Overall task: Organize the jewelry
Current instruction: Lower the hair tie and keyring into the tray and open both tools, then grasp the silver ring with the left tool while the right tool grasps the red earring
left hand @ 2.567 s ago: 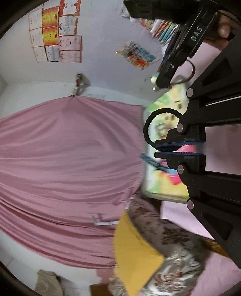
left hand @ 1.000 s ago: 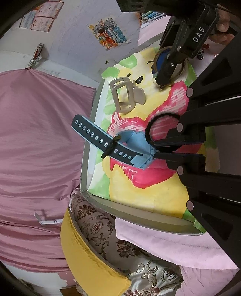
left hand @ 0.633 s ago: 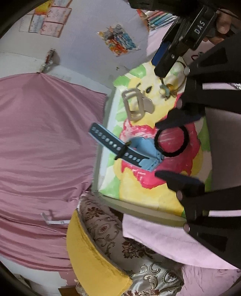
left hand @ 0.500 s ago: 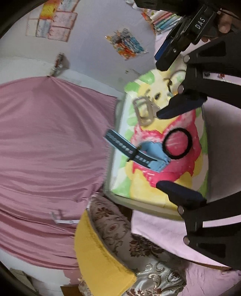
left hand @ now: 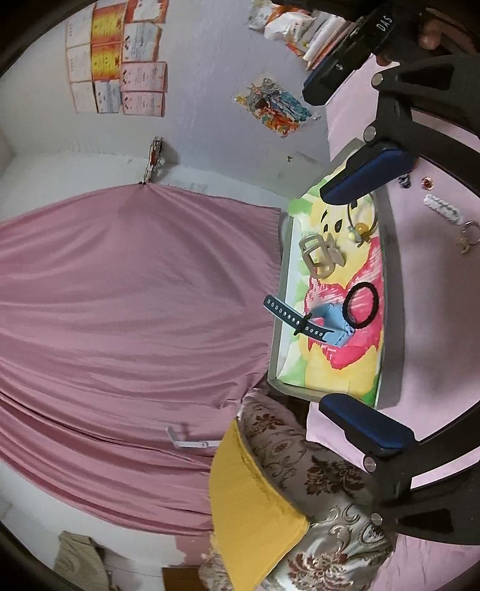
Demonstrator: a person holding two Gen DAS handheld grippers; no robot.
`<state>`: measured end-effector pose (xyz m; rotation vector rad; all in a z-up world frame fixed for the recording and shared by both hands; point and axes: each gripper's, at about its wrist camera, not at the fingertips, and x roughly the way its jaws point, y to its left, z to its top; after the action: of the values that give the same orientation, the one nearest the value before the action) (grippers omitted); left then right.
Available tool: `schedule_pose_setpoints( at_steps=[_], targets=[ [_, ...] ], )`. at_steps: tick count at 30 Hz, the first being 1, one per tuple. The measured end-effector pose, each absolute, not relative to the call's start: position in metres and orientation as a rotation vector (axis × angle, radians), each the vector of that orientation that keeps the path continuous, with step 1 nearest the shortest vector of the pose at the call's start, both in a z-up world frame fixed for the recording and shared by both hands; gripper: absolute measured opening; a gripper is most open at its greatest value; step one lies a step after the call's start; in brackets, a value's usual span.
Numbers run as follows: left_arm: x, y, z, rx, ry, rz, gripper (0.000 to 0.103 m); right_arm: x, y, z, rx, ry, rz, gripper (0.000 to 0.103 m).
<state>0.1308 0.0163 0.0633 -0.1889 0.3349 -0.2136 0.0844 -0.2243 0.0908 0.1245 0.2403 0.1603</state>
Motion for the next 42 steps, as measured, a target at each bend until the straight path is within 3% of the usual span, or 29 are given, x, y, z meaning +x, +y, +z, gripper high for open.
schedule_pose_setpoints(
  at_steps=[12,23,26,28,33,37,42],
  targets=[
    [0.102,0.009,0.053,-0.119,0.425,-0.259,0.102,0.069,-0.24,0.073,0.024,0.432,0.226,0.101],
    [0.107,0.001,0.025,-0.102,0.625,-0.371,0.101,0.079,-0.239,0.043,0.024,0.623,0.277,0.101],
    [0.107,-0.005,0.02,-0.092,0.669,-0.406,0.087,0.084,-0.233,0.04,0.011,0.66,0.301,0.09],
    [0.108,-0.011,0.016,-0.082,0.695,-0.435,0.071,0.09,-0.229,0.035,-0.002,0.711,0.32,0.07],
    [0.106,-0.026,0.005,-0.046,0.759,-0.5,0.051,0.102,-0.222,0.022,-0.014,0.802,0.359,0.045],
    [0.106,-0.036,-0.001,-0.016,0.801,-0.519,0.041,0.109,-0.22,0.015,-0.004,0.852,0.385,0.036],
    [0.116,-0.044,-0.009,-0.002,0.861,-0.51,0.03,0.118,-0.214,0.009,-0.015,0.901,0.403,0.034]
  ],
)
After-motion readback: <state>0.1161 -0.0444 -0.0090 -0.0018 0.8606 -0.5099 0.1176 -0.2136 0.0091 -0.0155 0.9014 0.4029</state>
